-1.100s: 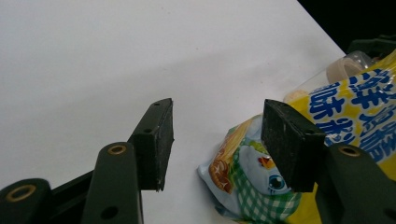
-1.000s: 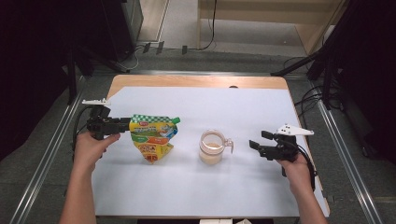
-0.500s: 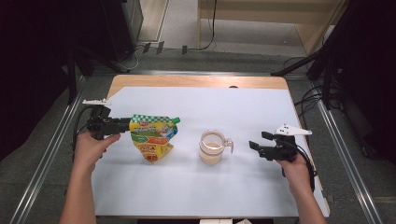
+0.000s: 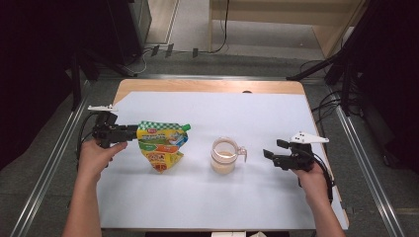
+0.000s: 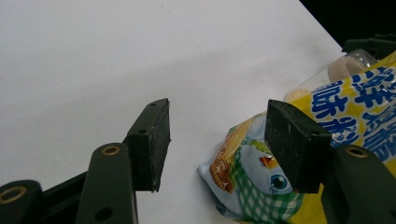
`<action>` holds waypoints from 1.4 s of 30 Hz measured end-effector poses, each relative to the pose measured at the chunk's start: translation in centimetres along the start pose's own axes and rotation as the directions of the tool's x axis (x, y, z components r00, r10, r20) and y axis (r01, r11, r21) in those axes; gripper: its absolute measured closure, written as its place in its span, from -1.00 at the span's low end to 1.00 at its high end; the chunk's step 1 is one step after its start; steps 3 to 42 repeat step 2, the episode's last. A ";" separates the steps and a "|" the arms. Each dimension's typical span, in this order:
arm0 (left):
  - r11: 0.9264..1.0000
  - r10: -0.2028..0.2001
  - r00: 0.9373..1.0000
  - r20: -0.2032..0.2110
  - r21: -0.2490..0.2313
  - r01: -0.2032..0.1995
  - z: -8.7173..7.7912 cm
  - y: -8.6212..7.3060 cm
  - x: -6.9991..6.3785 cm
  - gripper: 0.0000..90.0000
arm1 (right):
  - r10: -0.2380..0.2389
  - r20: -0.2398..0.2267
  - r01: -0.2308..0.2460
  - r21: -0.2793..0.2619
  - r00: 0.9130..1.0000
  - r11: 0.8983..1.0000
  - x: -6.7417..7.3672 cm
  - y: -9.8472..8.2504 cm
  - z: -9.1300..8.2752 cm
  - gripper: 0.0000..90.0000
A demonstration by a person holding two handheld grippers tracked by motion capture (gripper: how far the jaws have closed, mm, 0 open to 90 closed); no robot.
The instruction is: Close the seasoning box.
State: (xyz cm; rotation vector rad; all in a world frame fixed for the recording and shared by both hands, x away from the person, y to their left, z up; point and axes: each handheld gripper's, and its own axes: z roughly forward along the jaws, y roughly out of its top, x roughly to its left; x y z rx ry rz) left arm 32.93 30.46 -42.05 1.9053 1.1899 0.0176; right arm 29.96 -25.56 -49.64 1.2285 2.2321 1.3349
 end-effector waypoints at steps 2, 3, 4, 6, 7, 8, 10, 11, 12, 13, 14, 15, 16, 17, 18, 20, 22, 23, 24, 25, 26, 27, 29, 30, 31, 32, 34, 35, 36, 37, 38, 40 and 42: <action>1.000 -0.003 1.000 0.001 0.000 0.003 0.0 0.0 0.0 -0.09 | -0.004 0.011 0.004 0.007 1.000 1.000 0.0 -0.1 0.2 -0.37; 1.000 -0.003 1.000 0.001 0.000 0.003 0.0 0.0 0.0 -0.09 | -0.004 0.011 0.004 0.007 1.000 1.000 0.0 -0.1 0.2 -0.37; 1.000 -0.003 1.000 0.001 0.000 0.003 0.0 0.0 0.0 -0.09 | -0.004 0.011 0.004 0.007 1.000 1.000 0.0 -0.1 0.2 -0.37; 1.000 -0.003 1.000 0.001 0.000 0.003 0.0 0.0 0.0 -0.09 | -0.004 0.011 0.004 0.007 1.000 1.000 0.0 -0.1 0.2 -0.37; 1.000 -0.003 1.000 0.001 0.000 0.003 0.0 0.0 0.0 -0.09 | -0.004 0.011 0.004 0.007 1.000 1.000 0.0 -0.1 0.2 -0.37; 1.000 -0.003 1.000 0.001 0.000 0.003 0.0 0.0 0.0 -0.09 | -0.004 0.011 0.004 0.007 1.000 1.000 0.0 -0.1 0.2 -0.37; 1.000 -0.003 1.000 0.001 0.000 0.003 0.0 0.0 0.0 -0.09 | -0.004 0.011 0.004 0.007 1.000 1.000 0.0 -0.1 0.2 -0.37; 1.000 -0.003 1.000 0.001 0.000 0.003 0.0 0.0 0.0 -0.09 | -0.004 0.011 0.004 0.007 1.000 1.000 0.0 -0.1 0.2 -0.37; 1.000 -0.003 1.000 0.001 0.000 0.003 0.0 0.0 0.0 -0.09 | -0.004 0.011 0.004 0.007 1.000 1.000 0.0 -0.1 0.2 -0.37; 1.000 -0.003 1.000 0.001 0.000 0.003 0.0 0.0 0.0 -0.09 | -0.004 0.011 0.004 0.007 1.000 1.000 0.0 -0.1 0.2 -0.37; 1.000 -0.003 1.000 0.001 0.000 0.003 0.0 0.0 0.0 -0.09 | -0.004 0.011 0.004 0.007 1.000 1.000 0.0 -0.1 0.2 -0.37; 1.000 -0.003 1.000 0.001 0.000 0.003 0.0 0.0 0.0 -0.09 | -0.004 0.011 0.004 0.007 1.000 1.000 0.0 -0.1 0.2 -0.37; 1.000 -0.003 1.000 0.001 0.000 0.003 0.0 0.0 0.0 -0.09 | -0.004 0.011 0.004 0.007 1.000 1.000 0.0 -0.1 0.2 -0.37; 1.000 -0.003 1.000 0.001 0.000 0.003 0.0 0.0 0.0 -0.09 | -0.004 0.011 0.004 0.007 1.000 1.000 0.0 -0.1 0.2 -0.37; 1.000 -0.003 1.000 0.001 0.000 0.003 0.0 0.0 0.0 -0.09 | -0.004 0.011 0.004 0.007 1.000 1.000 0.0 -0.1 0.2 -0.37; 1.000 -0.003 1.000 0.001 0.000 0.003 0.0 0.0 0.0 -0.09 | -0.004 0.011 0.004 0.007 1.000 1.000 0.0 -0.1 0.2 -0.37; 1.000 -0.003 1.000 0.001 0.000 0.003 0.0 0.0 0.0 -0.09 | -0.004 0.011 0.004 0.007 1.000 1.000 0.0 -0.1 0.2 -0.37; 1.000 -0.003 1.000 0.001 0.000 0.003 0.0 0.0 0.0 -0.09 | -0.004 0.011 0.004 0.007 1.000 1.000 0.0 -0.1 0.2 -0.37; 1.000 -0.003 1.000 0.001 0.000 0.003 0.0 0.0 0.0 -0.09 | -0.004 0.011 0.004 0.007 1.000 1.000 0.0 -0.1 0.2 -0.37; 1.000 -0.003 1.000 0.001 0.000 0.003 0.0 0.0 0.0 -0.09 | -0.004 0.011 0.004 0.007 1.000 1.000 0.0 -0.1 0.2 -0.37; 1.000 -0.003 1.000 0.001 0.000 0.003 0.0 0.0 0.0 -0.09 | -0.004 0.011 0.004 0.007 1.000 1.000 0.0 -0.1 0.2 -0.37; 1.000 -0.003 1.000 0.001 0.000 0.003 0.0 0.0 0.0 -0.09 | -0.004 0.011 0.004 0.007 1.000 1.000 0.0 -0.1 0.2 -0.37; 1.000 -0.003 1.000 0.001 0.000 0.003 0.0 0.0 0.0 -0.09 | -0.004 0.011 0.004 0.007 1.000 1.000 0.0 -0.1 0.2 -0.37; 1.000 -0.003 1.000 0.001 0.000 0.003 0.0 0.0 0.0 -0.09 | -0.004 0.011 0.004 0.007 1.000 1.000 0.0 -0.1 0.2 -0.37; 1.000 -0.003 1.000 0.001 0.000 0.003 0.0 0.0 0.0 -0.09 | -0.004 0.011 0.004 0.007 1.000 1.000 0.0 -0.1 0.2 -0.37; 1.000 -0.003 1.000 0.001 0.000 0.003 0.0 0.0 0.0 -0.09 | -0.004 0.011 0.004 0.007 1.000 1.000 0.0 -0.1 0.2 -0.37; 1.000 -0.003 1.000 0.001 0.000 0.003 0.0 0.0 0.0 -0.09 | -0.004 0.011 0.004 0.007 1.000 1.000 0.0 -0.1 0.2 -0.37; 1.000 -0.003 1.000 0.001 0.000 0.003 0.0 0.0 0.0 -0.09 | -0.004 0.011 0.004 0.007 1.000 1.000 0.0 -0.1 0.2 -0.37; 1.000 -0.003 1.000 0.001 0.000 0.003 0.0 0.0 0.0 -0.09 | -0.004 0.011 0.004 0.007 1.000 1.000 0.0 -0.1 0.2 -0.37; 1.000 -0.003 1.000 0.001 0.000 0.003 0.0 0.0 0.0 -0.09 | -0.004 0.011 0.004 0.007 1.000 1.000 0.0 -0.1 0.2 -0.37; 1.000 -0.003 1.000 0.001 0.000 0.003 0.0 0.0 0.0 -0.09 | -0.004 0.011 0.004 0.007 1.000 1.000 0.0 -0.1 0.2 -0.37; 1.000 -0.003 1.000 0.001 0.000 0.003 0.0 0.0 0.0 -0.09 | -0.004 0.011 0.004 0.007 1.000 1.000 0.0 -0.1 0.2 -0.37; 1.000 -0.003 1.000 0.001 0.000 0.003 0.0 0.0 0.0 -0.09 | -0.004 0.011 0.004 0.007 1.000 1.000 0.0 -0.1 0.2 -0.37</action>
